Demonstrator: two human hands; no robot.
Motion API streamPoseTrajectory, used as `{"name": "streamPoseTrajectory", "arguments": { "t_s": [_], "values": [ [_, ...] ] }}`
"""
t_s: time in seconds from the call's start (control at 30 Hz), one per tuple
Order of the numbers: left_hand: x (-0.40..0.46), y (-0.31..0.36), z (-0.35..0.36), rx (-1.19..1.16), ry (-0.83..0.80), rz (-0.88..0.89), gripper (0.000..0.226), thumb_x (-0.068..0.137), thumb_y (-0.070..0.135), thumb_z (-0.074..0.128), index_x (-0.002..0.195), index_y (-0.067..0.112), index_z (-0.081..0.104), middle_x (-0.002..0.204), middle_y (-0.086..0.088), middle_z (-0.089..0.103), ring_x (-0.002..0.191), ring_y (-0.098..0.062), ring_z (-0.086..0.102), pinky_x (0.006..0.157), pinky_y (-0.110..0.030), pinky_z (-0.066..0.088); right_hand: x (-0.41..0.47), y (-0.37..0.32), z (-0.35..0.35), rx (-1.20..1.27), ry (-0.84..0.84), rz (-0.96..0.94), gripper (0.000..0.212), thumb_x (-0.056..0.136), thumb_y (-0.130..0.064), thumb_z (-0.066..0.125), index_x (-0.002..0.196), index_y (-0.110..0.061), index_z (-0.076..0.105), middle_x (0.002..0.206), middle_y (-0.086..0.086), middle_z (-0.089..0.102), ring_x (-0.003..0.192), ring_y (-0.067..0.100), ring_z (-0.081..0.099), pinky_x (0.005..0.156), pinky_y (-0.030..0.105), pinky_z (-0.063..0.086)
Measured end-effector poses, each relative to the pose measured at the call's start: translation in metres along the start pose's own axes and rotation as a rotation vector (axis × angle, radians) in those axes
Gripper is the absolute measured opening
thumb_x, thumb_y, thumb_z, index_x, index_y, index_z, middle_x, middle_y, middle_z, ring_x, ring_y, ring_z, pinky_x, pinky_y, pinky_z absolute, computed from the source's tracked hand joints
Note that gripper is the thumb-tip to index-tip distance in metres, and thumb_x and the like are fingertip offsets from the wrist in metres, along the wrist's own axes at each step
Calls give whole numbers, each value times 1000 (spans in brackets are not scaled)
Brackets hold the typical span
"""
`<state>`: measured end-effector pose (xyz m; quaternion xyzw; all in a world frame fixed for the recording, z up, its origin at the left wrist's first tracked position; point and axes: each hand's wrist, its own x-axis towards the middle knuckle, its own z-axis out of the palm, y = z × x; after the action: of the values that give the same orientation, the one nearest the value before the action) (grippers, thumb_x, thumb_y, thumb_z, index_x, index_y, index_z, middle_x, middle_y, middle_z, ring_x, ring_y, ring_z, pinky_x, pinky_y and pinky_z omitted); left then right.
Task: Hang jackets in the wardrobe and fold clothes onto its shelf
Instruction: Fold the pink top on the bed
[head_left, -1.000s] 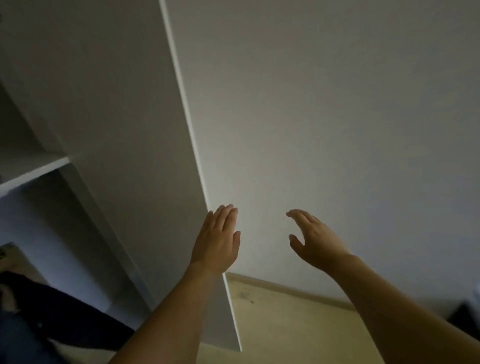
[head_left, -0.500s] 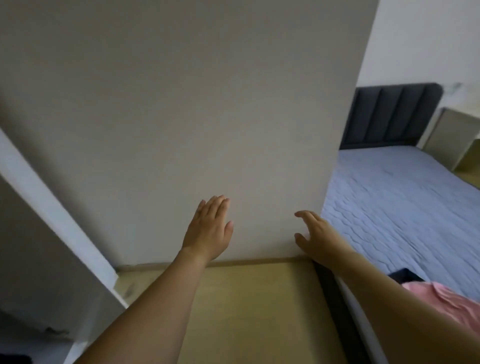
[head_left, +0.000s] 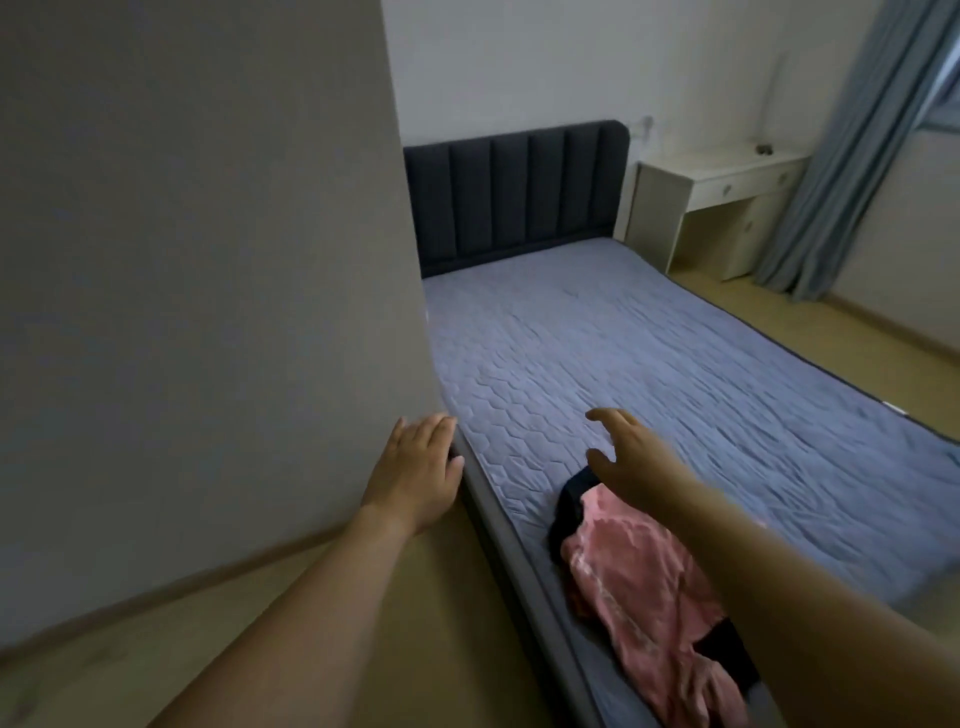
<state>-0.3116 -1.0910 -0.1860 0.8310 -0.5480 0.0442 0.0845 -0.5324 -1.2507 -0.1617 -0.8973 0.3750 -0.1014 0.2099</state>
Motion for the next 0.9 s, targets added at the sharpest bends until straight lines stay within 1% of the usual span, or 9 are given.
{"name": "streamPoseTrajectory", "arguments": {
  "t_s": [0.07,0.2,0.3,0.4,0.53,0.63,0.73,0.8,0.9],
  "values": [
    [27,43,15,-22,18,-44,57,99,36,41,149,12,30,156,-7,31,142,-20,29,120,-39,8,7,58,-19,18,18,19,50,94,-24,55,141,-16,41,146,4,43,126,24,48,101,34,38],
    [54,118,49,-85,-45,-164,54,98,33,45,148,12,34,154,-7,34,141,-21,31,119,-40,14,20,160,-52,32,-39,67,51,95,-24,53,143,-17,38,147,4,40,129,22,45,103,34,38],
    [55,160,75,-110,-122,-207,54,98,31,46,148,13,35,154,-5,33,142,-19,31,119,-41,12,32,213,-69,33,-142,111,52,95,-21,51,144,-16,35,149,5,37,130,24,44,105,38,38],
    [67,187,98,-96,-167,-259,53,98,32,45,147,15,36,154,-4,35,141,-19,32,118,-40,14,54,252,-76,40,-193,104,54,95,-19,51,145,-16,34,151,6,35,131,25,43,105,37,37],
    [105,219,130,-76,-202,-317,50,98,30,45,145,14,38,151,-4,37,138,-20,35,116,-40,17,89,298,-73,42,-228,12,54,93,-21,52,144,-20,34,149,4,37,129,23,45,98,32,38],
    [137,258,153,-116,-214,-388,51,97,28,44,145,13,37,152,-5,36,140,-20,33,116,-38,19,124,335,-80,-9,-273,-61,53,93,-23,52,144,-21,35,149,2,38,127,21,48,94,29,38],
    [165,296,178,-106,-223,-457,51,97,27,44,145,13,37,152,-5,37,139,-21,34,115,-38,23,165,376,-85,-60,-347,-109,54,93,-23,52,144,-20,34,150,3,37,126,24,48,99,33,39],
    [181,318,194,-114,-206,-545,49,96,26,45,143,13,40,150,-5,39,135,-22,38,113,-38,26,191,400,-83,-73,-396,-145,55,93,-24,51,145,-20,33,151,3,36,129,24,45,102,36,38],
    [197,347,224,-95,-227,-634,48,96,28,45,141,13,41,148,-5,41,133,-23,40,112,-37,27,218,432,-67,-85,-489,-237,55,93,-25,51,145,-22,33,150,2,36,129,23,46,103,35,38]
  ]
}}
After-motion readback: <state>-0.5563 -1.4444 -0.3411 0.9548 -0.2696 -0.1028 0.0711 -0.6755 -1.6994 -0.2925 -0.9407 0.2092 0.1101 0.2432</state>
